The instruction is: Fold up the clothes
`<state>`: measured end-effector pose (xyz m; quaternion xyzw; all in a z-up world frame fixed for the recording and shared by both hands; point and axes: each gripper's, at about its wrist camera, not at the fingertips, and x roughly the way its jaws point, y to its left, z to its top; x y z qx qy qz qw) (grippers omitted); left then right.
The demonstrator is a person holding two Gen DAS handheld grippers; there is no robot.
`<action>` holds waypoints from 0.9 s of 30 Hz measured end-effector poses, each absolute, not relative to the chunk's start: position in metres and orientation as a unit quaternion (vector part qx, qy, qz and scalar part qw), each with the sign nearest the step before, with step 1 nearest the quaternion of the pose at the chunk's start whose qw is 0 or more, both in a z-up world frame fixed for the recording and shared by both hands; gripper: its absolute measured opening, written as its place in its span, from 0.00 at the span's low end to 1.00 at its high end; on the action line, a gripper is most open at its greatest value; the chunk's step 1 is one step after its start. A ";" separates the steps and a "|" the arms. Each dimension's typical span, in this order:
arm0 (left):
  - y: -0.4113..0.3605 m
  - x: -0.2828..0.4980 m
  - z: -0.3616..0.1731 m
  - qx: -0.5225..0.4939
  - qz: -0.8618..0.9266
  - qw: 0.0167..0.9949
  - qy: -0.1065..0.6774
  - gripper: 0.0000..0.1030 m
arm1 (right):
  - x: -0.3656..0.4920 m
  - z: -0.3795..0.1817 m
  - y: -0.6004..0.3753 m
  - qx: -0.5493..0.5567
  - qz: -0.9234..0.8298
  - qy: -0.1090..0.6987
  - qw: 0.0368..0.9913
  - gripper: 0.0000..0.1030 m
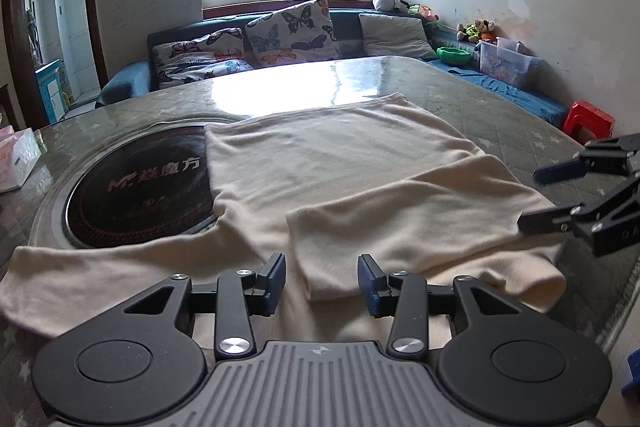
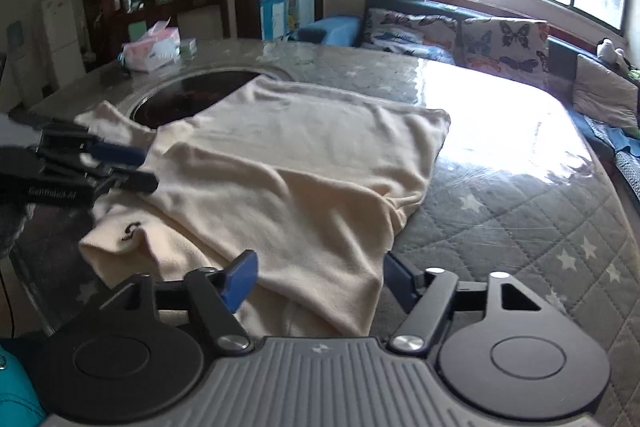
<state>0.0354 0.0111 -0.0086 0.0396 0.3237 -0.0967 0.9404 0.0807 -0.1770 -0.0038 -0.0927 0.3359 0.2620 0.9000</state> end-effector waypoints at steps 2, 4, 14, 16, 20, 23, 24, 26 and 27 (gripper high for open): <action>0.012 0.031 -0.008 0.040 -0.097 0.940 0.324 0.43 | 0.077 -0.004 -0.182 -0.092 0.250 0.334 0.904 0.86; 0.010 0.028 -0.006 0.040 -0.100 0.941 0.322 0.43 | 0.074 -0.005 -0.187 -0.091 0.236 0.335 0.908 0.88; -0.006 0.057 -0.008 0.050 -0.097 0.938 0.329 0.42 | 0.065 -0.005 -0.210 -0.074 0.189 0.319 0.926 1.00; -0.006 0.062 -0.009 0.049 -0.087 0.938 0.332 0.42 | 0.067 -0.006 -0.212 -0.070 0.185 0.318 0.927 1.00; -0.002 0.065 -0.010 0.039 -0.069 0.939 0.335 0.42 | 0.070 -0.007 -0.213 -0.068 0.183 0.314 0.929 1.00; 0.000 0.070 -0.012 0.033 -0.066 0.937 0.342 0.41 | 0.072 -0.007 -0.210 -0.070 0.186 0.309 0.930 1.00; 0.001 0.072 -0.013 0.028 -0.067 0.935 0.346 0.39 | 0.074 -0.006 -0.209 -0.070 0.187 0.308 0.930 1.00; 0.002 0.074 -0.015 0.021 -0.071 0.934 0.350 0.28 | 0.076 -0.006 -0.207 -0.070 0.188 0.303 0.931 1.00; 0.002 0.075 -0.014 0.021 -0.071 0.934 0.348 0.24 | 0.078 -0.005 -0.206 -0.070 0.189 0.301 0.932 1.00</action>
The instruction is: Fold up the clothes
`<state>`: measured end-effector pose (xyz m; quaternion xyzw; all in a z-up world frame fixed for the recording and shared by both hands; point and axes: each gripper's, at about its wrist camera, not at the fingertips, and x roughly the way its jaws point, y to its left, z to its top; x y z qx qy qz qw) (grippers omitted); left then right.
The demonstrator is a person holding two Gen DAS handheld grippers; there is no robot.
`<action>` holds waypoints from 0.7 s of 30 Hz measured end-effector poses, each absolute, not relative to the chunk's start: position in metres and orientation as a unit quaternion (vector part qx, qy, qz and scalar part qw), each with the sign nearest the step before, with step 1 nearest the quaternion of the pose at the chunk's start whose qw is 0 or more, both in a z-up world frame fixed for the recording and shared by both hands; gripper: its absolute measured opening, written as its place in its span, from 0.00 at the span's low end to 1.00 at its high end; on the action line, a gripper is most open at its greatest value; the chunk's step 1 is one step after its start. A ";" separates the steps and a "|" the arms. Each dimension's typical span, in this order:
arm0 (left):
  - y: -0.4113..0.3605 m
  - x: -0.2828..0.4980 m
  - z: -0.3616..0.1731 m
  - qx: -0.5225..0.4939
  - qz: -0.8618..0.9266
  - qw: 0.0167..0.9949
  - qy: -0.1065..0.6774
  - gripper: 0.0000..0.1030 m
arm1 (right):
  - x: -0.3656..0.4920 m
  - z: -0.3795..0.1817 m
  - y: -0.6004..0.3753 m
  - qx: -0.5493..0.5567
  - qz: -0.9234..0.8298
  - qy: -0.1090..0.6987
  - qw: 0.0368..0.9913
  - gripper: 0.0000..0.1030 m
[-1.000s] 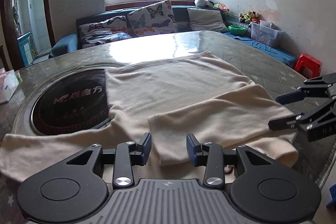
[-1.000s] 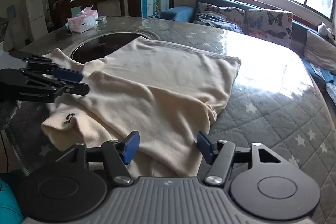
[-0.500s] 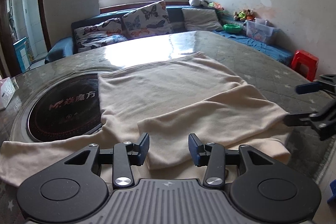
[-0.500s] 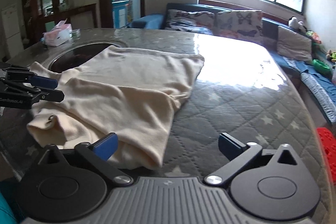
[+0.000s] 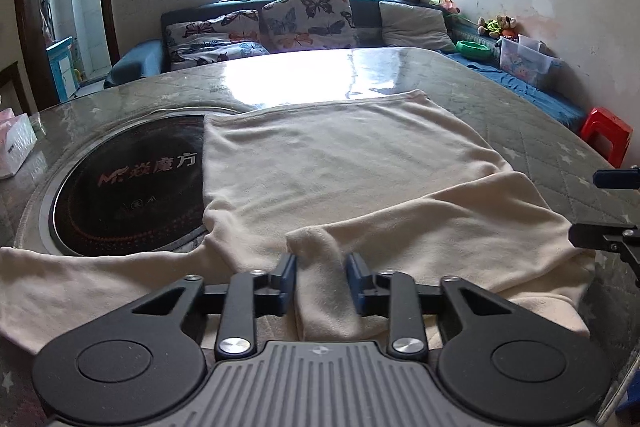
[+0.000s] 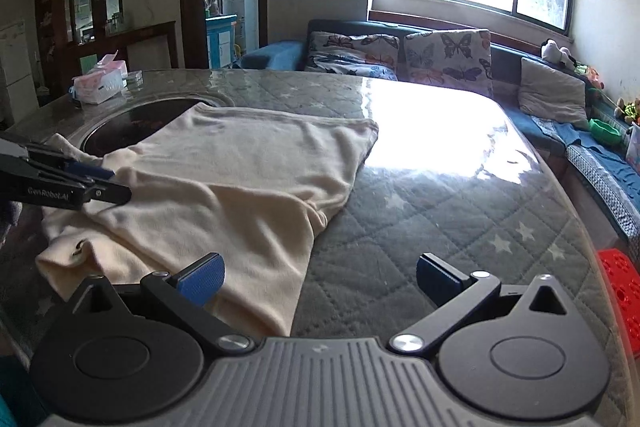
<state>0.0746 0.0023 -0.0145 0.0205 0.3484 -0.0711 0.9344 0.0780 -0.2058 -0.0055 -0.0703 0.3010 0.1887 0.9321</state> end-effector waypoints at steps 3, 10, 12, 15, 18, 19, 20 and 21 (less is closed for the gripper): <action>0.003 0.073 -0.010 0.020 -0.072 0.937 0.340 0.08 | 0.084 -0.005 -0.203 -0.071 0.189 0.296 0.934 1.00; 0.002 0.070 -0.001 0.023 -0.063 0.942 0.329 0.08 | 0.109 -0.005 -0.201 -0.068 0.160 0.295 0.939 1.00; 0.004 0.073 -0.006 0.023 -0.059 0.938 0.341 0.08 | 0.115 -0.008 -0.200 -0.072 0.149 0.300 0.940 1.00; 0.004 0.074 -0.011 0.028 -0.057 0.935 0.349 0.14 | 0.120 -0.016 -0.198 -0.083 0.141 0.314 0.935 1.00; 0.008 0.071 -0.008 0.026 -0.055 0.937 0.345 0.18 | 0.119 -0.019 -0.194 -0.100 0.139 0.317 0.933 1.00; 0.010 0.068 -0.007 0.025 -0.054 0.938 0.342 0.18 | 0.117 -0.018 -0.193 -0.105 0.138 0.313 0.934 1.00; 0.014 0.066 -0.006 0.024 -0.051 0.939 0.339 0.21 | 0.115 -0.016 -0.192 -0.107 0.136 0.309 0.935 1.00; 0.018 0.063 -0.005 0.022 -0.044 0.940 0.338 0.24 | 0.113 -0.014 -0.192 -0.106 0.137 0.305 0.936 1.00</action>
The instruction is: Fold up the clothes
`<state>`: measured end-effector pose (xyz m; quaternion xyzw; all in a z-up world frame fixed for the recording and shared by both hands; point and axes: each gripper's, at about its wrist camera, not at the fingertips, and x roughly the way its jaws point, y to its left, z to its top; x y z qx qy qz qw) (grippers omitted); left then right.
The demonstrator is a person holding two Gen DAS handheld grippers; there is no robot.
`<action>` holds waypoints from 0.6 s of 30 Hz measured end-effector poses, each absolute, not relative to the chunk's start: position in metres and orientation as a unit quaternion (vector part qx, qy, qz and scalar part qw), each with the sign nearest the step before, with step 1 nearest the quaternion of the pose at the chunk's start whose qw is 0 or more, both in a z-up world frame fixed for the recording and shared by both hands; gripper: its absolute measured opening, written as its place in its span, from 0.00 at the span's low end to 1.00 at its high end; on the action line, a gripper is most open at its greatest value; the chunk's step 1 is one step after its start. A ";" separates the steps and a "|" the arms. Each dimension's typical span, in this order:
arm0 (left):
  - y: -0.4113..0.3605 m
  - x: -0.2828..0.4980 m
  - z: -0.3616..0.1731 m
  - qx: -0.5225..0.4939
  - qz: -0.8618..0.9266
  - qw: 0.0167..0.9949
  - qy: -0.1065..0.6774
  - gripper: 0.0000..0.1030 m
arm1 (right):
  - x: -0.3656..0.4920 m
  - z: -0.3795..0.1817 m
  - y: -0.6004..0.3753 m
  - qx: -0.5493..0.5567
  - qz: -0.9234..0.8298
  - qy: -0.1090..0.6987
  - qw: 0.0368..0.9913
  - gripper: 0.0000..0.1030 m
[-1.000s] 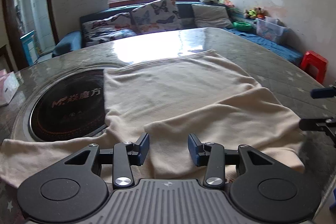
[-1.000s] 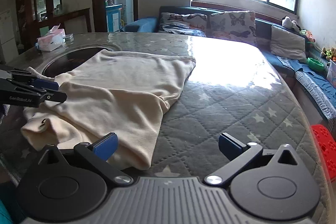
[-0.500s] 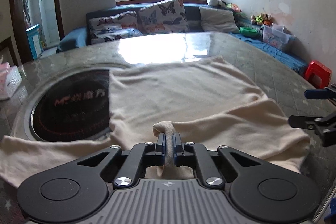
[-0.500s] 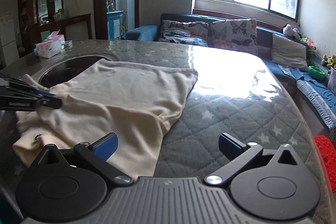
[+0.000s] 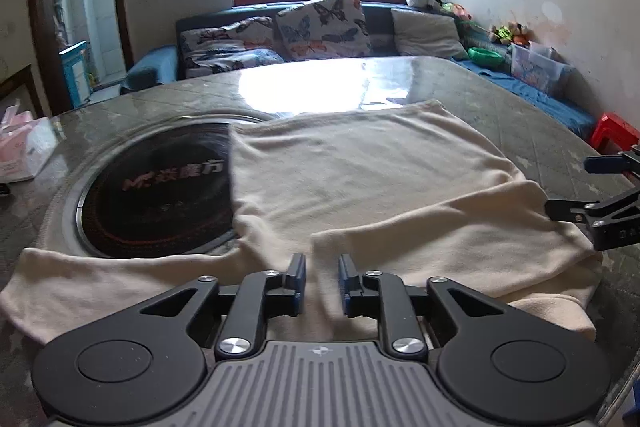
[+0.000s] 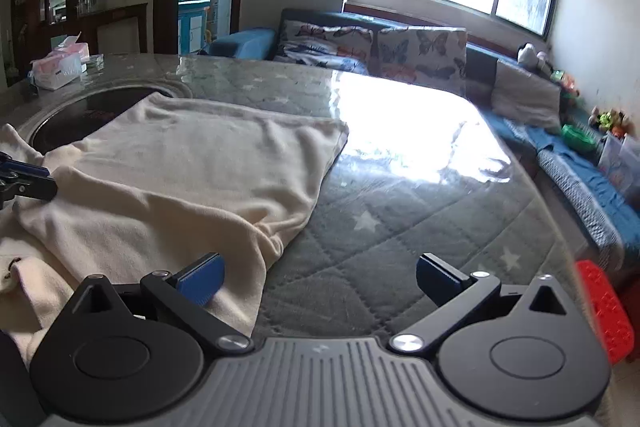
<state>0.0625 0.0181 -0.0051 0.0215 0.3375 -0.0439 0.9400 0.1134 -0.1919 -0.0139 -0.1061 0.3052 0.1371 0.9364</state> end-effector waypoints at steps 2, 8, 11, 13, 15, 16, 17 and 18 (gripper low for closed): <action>0.027 0.056 -0.004 0.017 -0.030 0.942 0.334 0.36 | 0.110 -0.012 -0.189 -0.107 0.142 0.302 0.937 1.00; 0.067 0.038 -0.005 -0.002 0.033 0.940 0.338 0.44 | 0.104 -0.013 -0.174 -0.150 0.151 0.302 0.929 1.00; 0.088 0.029 -0.006 -0.012 0.067 0.938 0.340 0.49 | 0.101 -0.004 -0.164 -0.159 0.167 0.289 0.929 1.00; 0.100 0.025 -0.007 -0.014 0.093 0.937 0.338 0.51 | 0.100 0.001 -0.155 -0.166 0.183 0.280 0.927 1.00; 0.111 0.021 -0.008 -0.020 0.119 0.935 0.334 0.54 | 0.099 0.004 -0.143 -0.173 0.201 0.275 0.924 1.00; 0.117 0.019 -0.008 -0.025 0.132 0.934 0.332 0.55 | 0.099 0.005 -0.137 -0.176 0.210 0.273 0.922 1.00; 0.125 0.017 -0.008 -0.033 0.143 0.932 0.331 0.55 | 0.100 0.006 -0.131 -0.180 0.219 0.273 0.920 1.00; 0.134 0.014 -0.008 -0.041 0.157 0.930 0.330 0.56 | 0.100 0.005 -0.124 -0.184 0.227 0.272 0.917 1.00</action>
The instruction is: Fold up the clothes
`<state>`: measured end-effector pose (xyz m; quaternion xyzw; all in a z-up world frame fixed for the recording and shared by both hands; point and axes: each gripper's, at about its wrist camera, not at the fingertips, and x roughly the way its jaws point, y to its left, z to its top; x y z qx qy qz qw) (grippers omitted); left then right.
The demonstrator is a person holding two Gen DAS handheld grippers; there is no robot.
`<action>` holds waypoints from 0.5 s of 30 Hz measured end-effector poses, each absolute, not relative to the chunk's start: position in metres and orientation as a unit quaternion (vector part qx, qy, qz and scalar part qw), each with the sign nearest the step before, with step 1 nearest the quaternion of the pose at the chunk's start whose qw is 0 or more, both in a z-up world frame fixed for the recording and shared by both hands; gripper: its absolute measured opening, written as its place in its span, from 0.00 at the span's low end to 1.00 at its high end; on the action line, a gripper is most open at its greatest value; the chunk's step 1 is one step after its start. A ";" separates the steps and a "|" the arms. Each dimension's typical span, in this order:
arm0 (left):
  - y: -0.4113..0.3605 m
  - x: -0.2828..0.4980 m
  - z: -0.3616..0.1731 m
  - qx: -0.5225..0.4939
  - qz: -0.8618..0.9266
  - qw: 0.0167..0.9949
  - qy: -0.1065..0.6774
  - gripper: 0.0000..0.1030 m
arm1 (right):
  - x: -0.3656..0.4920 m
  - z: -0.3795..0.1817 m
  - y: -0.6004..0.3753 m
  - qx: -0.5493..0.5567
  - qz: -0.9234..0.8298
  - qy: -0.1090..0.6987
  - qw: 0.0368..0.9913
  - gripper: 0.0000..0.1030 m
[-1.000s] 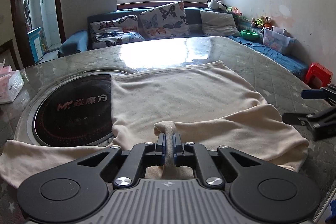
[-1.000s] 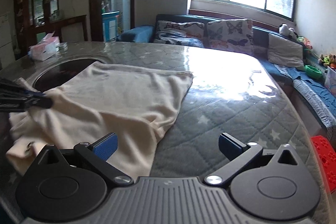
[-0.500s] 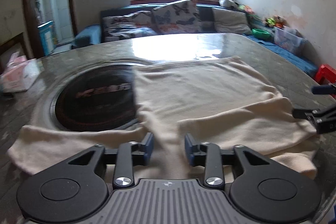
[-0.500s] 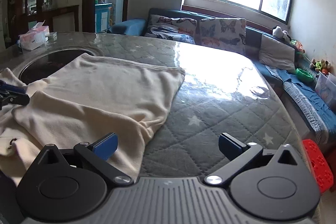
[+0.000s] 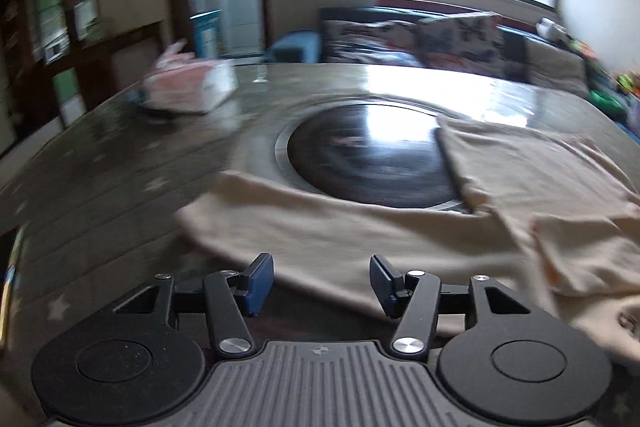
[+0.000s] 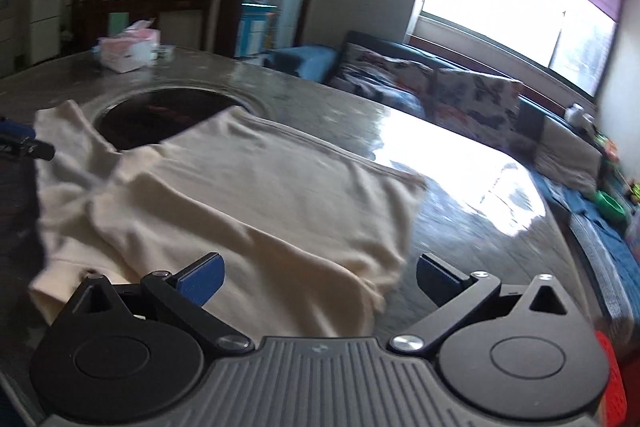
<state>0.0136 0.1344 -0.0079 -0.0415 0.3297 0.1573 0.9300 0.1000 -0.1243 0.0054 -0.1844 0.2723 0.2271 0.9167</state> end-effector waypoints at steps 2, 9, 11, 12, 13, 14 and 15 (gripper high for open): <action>0.149 0.011 -0.009 -0.055 0.184 0.925 0.329 0.57 | 0.101 0.004 -0.112 -0.193 0.243 0.272 0.911 1.00; 0.186 0.008 -0.010 -0.084 0.227 0.913 0.330 0.57 | 0.100 -0.007 -0.075 -0.213 0.283 0.279 0.892 1.00; 0.191 0.009 -0.010 -0.086 0.229 0.912 0.330 0.57 | 0.097 -0.009 -0.069 -0.216 0.294 0.282 0.887 1.00; 0.192 0.009 -0.010 -0.088 0.230 0.911 0.330 0.57 | 0.095 -0.010 -0.065 -0.217 0.299 0.284 0.885 1.00; 0.194 0.010 -0.010 -0.090 0.230 0.911 0.330 0.57 | 0.093 -0.010 -0.063 -0.219 0.305 0.284 0.882 1.00; 0.195 0.011 -0.010 -0.091 0.230 0.911 0.329 0.57 | 0.092 -0.010 -0.061 -0.222 0.310 0.282 0.880 1.00; 0.196 0.012 -0.010 -0.092 0.231 0.911 0.329 0.57 | 0.090 -0.010 -0.059 -0.225 0.314 0.280 0.879 1.00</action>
